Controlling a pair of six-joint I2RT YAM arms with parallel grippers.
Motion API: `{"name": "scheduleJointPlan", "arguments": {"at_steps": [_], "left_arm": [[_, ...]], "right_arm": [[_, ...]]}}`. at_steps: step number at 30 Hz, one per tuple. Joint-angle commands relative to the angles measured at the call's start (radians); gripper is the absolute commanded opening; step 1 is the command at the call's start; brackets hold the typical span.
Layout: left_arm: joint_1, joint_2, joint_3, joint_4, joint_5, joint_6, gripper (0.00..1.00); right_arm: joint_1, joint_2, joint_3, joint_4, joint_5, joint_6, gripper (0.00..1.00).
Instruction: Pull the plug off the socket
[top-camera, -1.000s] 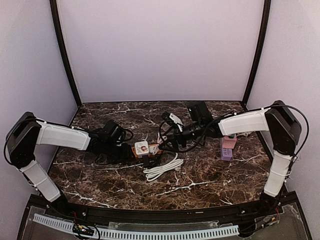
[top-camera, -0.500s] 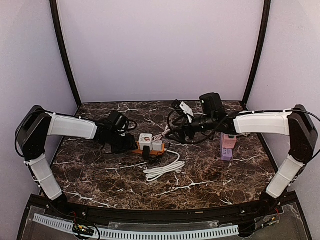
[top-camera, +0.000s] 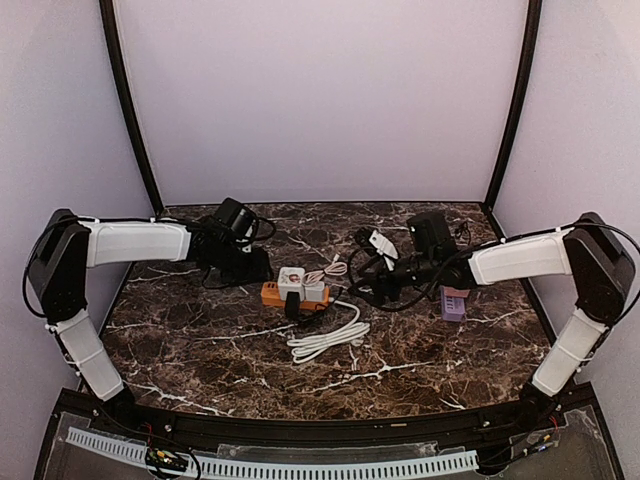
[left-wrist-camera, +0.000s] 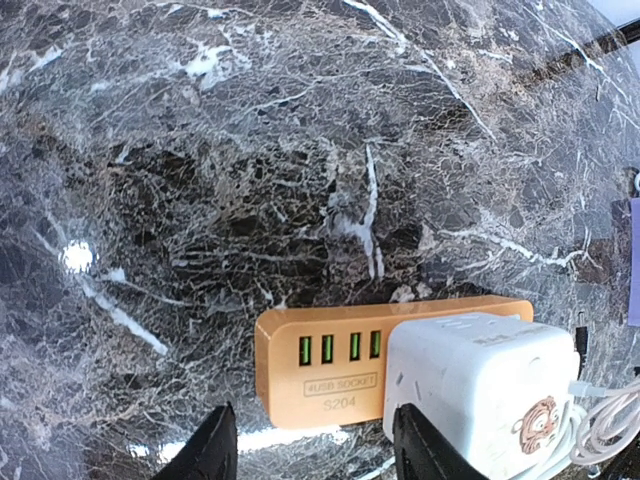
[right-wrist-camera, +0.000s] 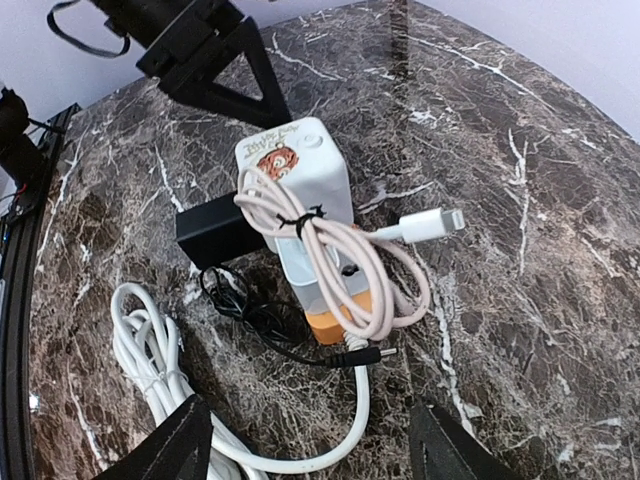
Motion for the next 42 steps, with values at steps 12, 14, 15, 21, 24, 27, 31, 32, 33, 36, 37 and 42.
{"name": "scheduleJointPlan", "arguments": {"at_steps": [12,14,15,21,24,27,31,32,33,36,37,42], "left_arm": [[0.001,0.109,0.031,-0.042,0.032,0.038,0.50],[0.001,0.127,0.033,-0.036,0.035,0.039,0.50],[0.001,0.137,0.035,-0.035,0.037,0.040,0.49],[0.001,0.162,0.034,-0.032,0.041,0.041,0.49],[0.001,0.167,0.035,-0.038,0.037,0.042,0.49],[0.001,0.171,0.038,-0.046,0.031,0.044,0.49],[0.001,0.175,0.040,-0.053,0.028,0.046,0.49],[0.001,0.176,0.040,-0.053,0.029,0.046,0.49],[0.001,0.177,0.041,-0.054,0.029,0.047,0.49],[0.001,0.177,0.040,-0.056,0.029,0.047,0.49],[0.001,0.177,0.040,-0.056,0.029,0.047,0.49],[0.001,0.181,0.041,-0.053,0.034,0.046,0.49]], "right_arm": [[0.011,0.207,0.089,0.190,-0.119,-0.092,0.64],[0.018,0.234,0.125,0.178,-0.121,-0.105,0.64],[0.022,0.243,0.143,0.172,-0.121,-0.110,0.64],[0.038,0.282,0.200,0.152,-0.134,-0.136,0.65],[0.046,0.300,0.227,0.134,-0.142,-0.150,0.64],[0.057,0.319,0.250,0.125,-0.151,-0.159,0.64],[0.074,0.352,0.288,0.092,-0.149,-0.179,0.64],[0.079,0.358,0.297,0.084,-0.146,-0.185,0.64],[0.084,0.364,0.302,0.076,-0.143,-0.194,0.64],[0.097,0.379,0.317,0.059,-0.128,-0.214,0.64],[0.097,0.384,0.321,0.055,-0.128,-0.218,0.64],[0.099,0.404,0.339,0.036,-0.125,-0.230,0.61]]}}
